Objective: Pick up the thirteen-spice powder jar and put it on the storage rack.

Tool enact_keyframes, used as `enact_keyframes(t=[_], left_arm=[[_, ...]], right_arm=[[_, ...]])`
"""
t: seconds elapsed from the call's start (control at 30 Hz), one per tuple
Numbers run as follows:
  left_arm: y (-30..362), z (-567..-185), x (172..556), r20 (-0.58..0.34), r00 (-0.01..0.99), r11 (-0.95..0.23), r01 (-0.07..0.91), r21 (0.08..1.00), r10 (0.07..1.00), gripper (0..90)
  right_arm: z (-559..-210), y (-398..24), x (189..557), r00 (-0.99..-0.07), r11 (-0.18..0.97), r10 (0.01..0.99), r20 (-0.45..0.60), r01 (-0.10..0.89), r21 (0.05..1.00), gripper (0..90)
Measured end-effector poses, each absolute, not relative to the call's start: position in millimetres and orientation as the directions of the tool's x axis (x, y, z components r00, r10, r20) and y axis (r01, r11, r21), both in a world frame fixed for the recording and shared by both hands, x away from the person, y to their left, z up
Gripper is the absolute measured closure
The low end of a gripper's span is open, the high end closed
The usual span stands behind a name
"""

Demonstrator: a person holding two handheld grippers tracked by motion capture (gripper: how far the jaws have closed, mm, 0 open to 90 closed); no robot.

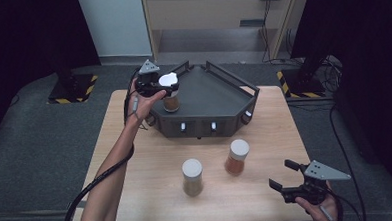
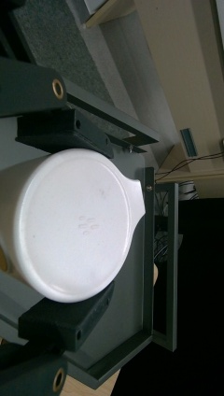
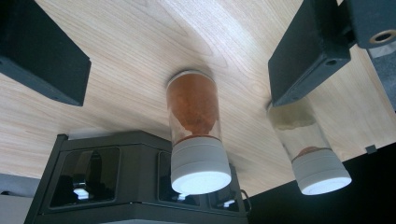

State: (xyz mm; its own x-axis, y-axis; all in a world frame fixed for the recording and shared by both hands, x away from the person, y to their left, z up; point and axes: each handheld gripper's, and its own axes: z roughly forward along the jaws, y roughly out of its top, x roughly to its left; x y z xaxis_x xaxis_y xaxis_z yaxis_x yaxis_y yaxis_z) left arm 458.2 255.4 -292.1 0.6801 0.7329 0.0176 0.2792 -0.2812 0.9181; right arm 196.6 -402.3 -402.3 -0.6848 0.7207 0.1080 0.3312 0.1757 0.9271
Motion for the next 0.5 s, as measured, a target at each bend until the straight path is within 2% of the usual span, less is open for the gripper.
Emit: enact_keyframes(t=[0.5], left_arm=[[255.1,-292.6,457.8,0.017,0.677,-0.279,0.28,0.919,0.736,29.9]], right_arm=[[-402.3,-402.3,196.7,-0.685,0.176,0.72,0.108,0.331,0.927,6.2]])
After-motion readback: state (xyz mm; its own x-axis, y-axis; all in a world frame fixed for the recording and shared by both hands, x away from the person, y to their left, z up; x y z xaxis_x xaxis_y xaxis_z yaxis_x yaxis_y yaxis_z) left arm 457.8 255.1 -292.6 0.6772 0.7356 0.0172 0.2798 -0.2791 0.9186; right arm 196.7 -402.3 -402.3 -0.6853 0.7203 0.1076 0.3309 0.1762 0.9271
